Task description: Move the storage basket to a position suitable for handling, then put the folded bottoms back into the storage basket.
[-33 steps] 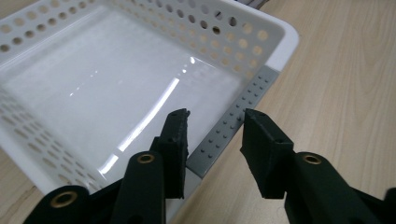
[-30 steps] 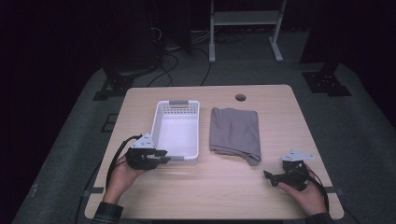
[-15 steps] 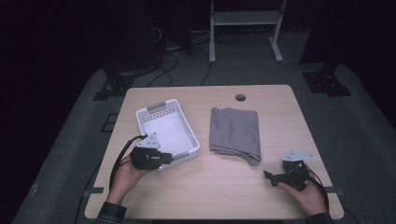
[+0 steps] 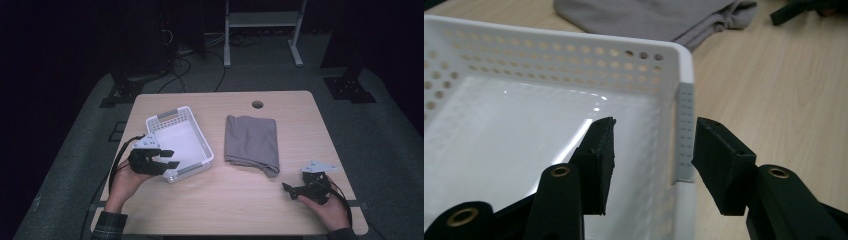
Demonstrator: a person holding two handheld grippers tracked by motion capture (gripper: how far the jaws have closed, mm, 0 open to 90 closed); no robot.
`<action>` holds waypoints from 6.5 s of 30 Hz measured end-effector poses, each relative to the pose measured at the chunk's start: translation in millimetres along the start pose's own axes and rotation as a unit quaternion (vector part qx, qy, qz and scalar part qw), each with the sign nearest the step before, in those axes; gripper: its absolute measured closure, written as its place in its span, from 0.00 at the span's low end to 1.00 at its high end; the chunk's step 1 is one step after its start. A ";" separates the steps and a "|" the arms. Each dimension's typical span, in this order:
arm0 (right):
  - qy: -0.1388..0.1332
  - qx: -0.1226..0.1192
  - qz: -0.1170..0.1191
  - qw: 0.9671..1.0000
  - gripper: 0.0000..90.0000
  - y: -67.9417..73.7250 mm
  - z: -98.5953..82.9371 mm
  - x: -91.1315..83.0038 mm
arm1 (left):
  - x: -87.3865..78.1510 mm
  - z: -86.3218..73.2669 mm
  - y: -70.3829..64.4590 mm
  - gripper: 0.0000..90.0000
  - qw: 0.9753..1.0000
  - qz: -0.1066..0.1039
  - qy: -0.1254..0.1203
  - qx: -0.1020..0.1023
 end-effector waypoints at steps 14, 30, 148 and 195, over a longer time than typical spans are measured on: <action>0.000 0.000 0.000 1.000 0.06 -0.1 0.0 0.2 | -10.8 13.6 72.0 0.53 0.997 0.074 0.005 -0.012; 0.000 0.000 0.000 1.000 0.06 -0.2 0.1 0.2 | 2.4 19.8 130.9 0.54 0.991 0.129 0.019 -0.009; 0.000 0.001 -0.001 1.000 0.06 0.0 0.2 0.4 | -101.3 -69.8 51.8 0.29 0.972 0.217 0.007 -0.091; 0.018 0.005 0.003 1.000 0.07 6.2 2.5 -1.0 | -53.2 -147.4 -19.3 0.00 0.978 0.184 0.037 -0.085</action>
Point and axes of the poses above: each handheld gripper's, and its own axes: x roughly forward along the jaws, z roughly out of its top, y roughly to its left, the point moved 4 cm from there along x, roughly forward along the jaws, and after that the axes turned 13 degrees about -y, right-handed, at the moved point
